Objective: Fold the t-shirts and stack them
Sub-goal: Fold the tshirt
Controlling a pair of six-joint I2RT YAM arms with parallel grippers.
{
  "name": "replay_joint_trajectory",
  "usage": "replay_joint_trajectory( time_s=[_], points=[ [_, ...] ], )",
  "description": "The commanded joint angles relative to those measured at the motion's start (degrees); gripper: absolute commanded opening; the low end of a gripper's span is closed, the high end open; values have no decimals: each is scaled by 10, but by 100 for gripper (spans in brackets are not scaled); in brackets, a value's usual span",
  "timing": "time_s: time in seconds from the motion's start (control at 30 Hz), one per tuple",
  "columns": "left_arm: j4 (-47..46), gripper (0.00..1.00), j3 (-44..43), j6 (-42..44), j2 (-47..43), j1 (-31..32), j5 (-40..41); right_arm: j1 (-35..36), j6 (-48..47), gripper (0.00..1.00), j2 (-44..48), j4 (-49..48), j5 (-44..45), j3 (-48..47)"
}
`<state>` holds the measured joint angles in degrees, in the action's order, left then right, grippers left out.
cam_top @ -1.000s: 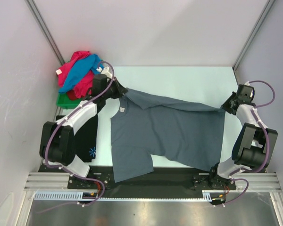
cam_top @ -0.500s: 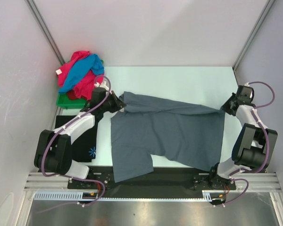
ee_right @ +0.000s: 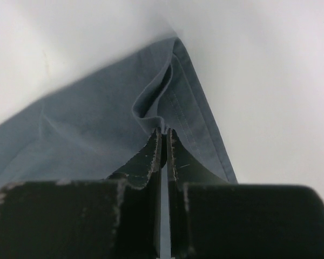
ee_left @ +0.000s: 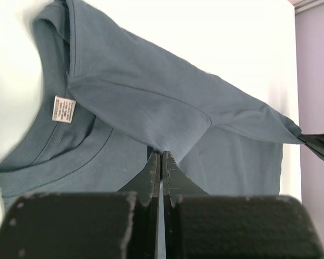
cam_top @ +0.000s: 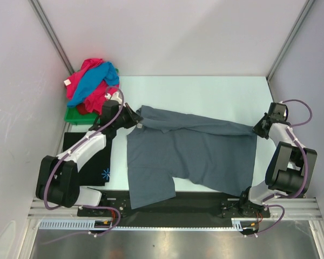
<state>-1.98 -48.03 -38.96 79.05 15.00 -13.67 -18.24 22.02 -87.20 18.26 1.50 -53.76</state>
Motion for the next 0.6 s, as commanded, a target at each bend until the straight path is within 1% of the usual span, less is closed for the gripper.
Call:
replay_joint_trajectory(
  time_s=[0.0, 0.07, 0.13, 0.17, 0.2, 0.23, 0.27, 0.3, 0.33, 0.37, 0.4, 0.43, 0.47, 0.5, 0.53, 0.57],
  points=[
    [-3, 0, 14, 5, -29, -4, 8, -4, 0, 0, 19, 1, 23, 7],
    [-1, 0, 20, 3, -34, -4, 13, -4, 5, 0, 21, 5, 28, 17],
    [14, 0, 23, -2, -42, -4, 22, -5, 7, 12, 25, 20, 33, 30],
    [15, 1, 24, -3, -46, -4, 25, -6, 8, 26, 37, 27, 40, 37],
    [37, 2, 23, -2, -56, -4, 29, -10, 7, 32, 46, 35, 48, 42],
    [59, 6, 23, 1, -63, -4, 29, -14, 9, 41, 57, 37, 54, 48],
    [73, 27, 25, 5, -71, -4, 31, -21, 9, 48, 65, 39, 57, 50],
    [92, 39, 21, 11, -79, -4, 41, -27, 4, 58, 81, 45, 57, 44],
    [118, 49, 19, 31, -101, -4, 54, -31, 0, 64, 87, 49, 63, 37],
    [127, 75, 16, 46, -112, -4, 65, -31, -6, 74, 90, 49, 74, 18],
    [148, 82, 2, 61, -121, -5, 75, -32, -14, 78, 88, 42, 79, 11],
    [157, 84, -8, 94, -123, -5, 90, -35, -17, 82, 82, 32, 76, 6],
    [163, 86, -35, 108, -114, -6, 94, -38, -19, 83, 70, 21, 45, -11],
    [166, 87, -52, 124, -102, -7, 94, -40, -17, 83, 41, 8, 33, -20],
    [171, 88, -72, 149, -85, -10, 87, -40, -17, 84, 23, 5, 25, -30],
    [182, 90, -99, 157, -27, -13, 66, -40, -20, 84, 8, -1, 4, -38]
  ],
)
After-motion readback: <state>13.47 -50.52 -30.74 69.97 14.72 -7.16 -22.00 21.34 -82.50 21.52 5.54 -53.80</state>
